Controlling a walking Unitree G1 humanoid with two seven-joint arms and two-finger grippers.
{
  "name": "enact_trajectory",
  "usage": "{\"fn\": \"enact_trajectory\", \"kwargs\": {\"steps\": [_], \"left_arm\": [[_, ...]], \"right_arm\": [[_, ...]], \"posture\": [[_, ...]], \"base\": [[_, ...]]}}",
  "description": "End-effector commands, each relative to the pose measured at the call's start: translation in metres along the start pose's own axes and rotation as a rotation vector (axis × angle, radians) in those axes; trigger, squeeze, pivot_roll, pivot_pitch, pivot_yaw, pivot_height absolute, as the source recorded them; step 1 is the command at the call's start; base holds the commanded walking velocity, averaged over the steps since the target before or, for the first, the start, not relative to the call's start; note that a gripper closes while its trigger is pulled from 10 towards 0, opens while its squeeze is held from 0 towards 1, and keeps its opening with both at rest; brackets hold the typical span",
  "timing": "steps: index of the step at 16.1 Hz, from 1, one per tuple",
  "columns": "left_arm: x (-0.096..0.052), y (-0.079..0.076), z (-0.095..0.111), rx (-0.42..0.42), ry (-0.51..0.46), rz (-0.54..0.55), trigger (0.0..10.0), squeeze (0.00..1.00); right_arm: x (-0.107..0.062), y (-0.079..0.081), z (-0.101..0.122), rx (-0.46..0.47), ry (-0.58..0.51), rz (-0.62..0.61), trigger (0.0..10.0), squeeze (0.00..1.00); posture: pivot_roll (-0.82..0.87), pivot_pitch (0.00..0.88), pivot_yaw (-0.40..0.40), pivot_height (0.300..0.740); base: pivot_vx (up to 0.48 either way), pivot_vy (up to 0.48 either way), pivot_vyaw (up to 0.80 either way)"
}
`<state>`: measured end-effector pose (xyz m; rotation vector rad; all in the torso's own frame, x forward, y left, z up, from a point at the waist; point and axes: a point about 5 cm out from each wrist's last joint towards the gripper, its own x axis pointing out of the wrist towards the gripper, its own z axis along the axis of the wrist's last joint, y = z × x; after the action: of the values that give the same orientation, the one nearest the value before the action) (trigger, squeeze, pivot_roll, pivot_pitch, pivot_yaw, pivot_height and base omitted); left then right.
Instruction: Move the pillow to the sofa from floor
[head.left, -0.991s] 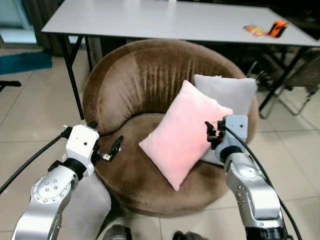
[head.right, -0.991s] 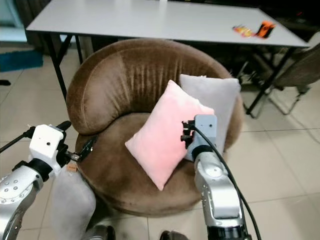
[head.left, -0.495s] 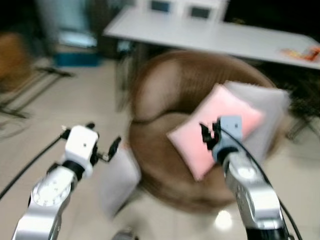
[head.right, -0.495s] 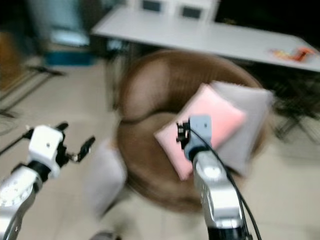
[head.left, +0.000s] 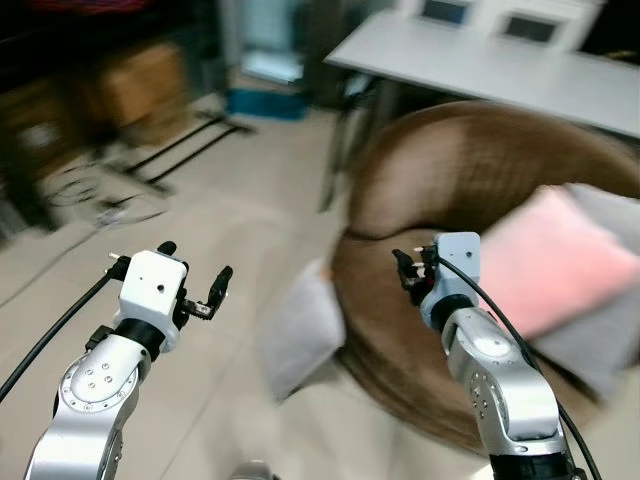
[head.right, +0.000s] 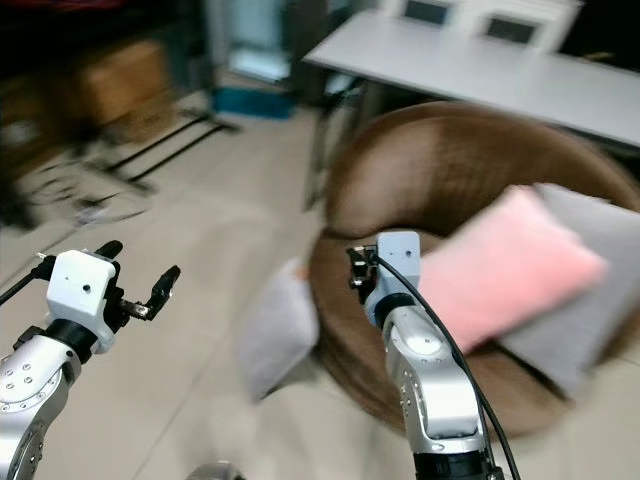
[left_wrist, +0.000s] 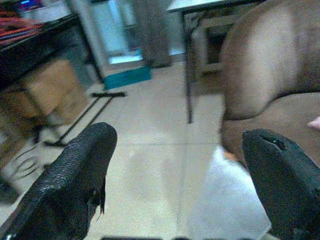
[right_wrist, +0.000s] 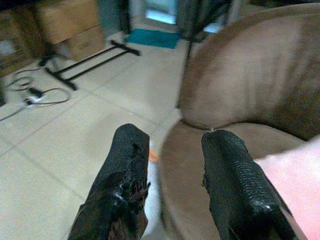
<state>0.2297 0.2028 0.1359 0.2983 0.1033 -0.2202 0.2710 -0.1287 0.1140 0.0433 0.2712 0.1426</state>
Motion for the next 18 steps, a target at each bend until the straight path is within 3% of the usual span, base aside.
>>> {"fn": "enact_trajectory", "kwargs": {"steps": [1, 3, 8, 12, 14, 18], "left_arm": [[0.0009, -0.0005, 0.0035, 0.012, -0.016, -0.002, 10.0, 0.00], [0.0026, -0.0003, 0.0045, 0.011, -0.018, -0.007, 10.0, 0.00], [0.0043, 0.0009, 0.0052, 0.010, -0.018, -0.006, 10.0, 0.00], [0.0047, 0.0022, 0.0057, 0.013, -0.017, -0.001, 10.0, 0.00], [0.0048, 0.0022, 0.0058, 0.013, -0.018, -0.002, 10.0, 0.00], [0.0054, 0.0019, 0.0059, 0.012, -0.018, -0.007, 10.0, 0.00]], "right_arm": [[-0.0002, 0.0002, 0.0024, 0.009, -0.006, 0.004, 10.0, 0.00], [0.0006, -0.0011, 0.0036, -0.013, -0.015, -0.013, 10.0, 0.00], [0.0025, -0.0051, 0.0058, -0.017, -0.026, -0.034, 10.0, 0.00], [0.0046, -0.0003, 0.0065, -0.031, -0.029, -0.014, 10.0, 0.00], [0.0049, -0.0036, 0.0060, 0.010, -0.028, -0.044, 10.0, 0.00], [0.0054, -0.0049, 0.0061, -0.007, -0.028, -0.047, 10.0, 0.00]], "posture": [[0.04, 0.000, -0.069, 0.740], [0.04, 0.000, -0.063, 0.740], [0.04, 0.000, -0.062, 0.740], [0.05, 0.000, -0.064, 0.740], [0.05, 0.000, -0.064, 0.740], [0.05, 0.000, -0.064, 0.740]], "base": [[0.000, 0.000, 0.80], [0.300, 0.000, 0.68], [0.348, 0.000, 0.00], [0.356, 0.000, 0.80], [0.356, 0.000, 0.00], [0.355, 0.000, 0.00]]}}
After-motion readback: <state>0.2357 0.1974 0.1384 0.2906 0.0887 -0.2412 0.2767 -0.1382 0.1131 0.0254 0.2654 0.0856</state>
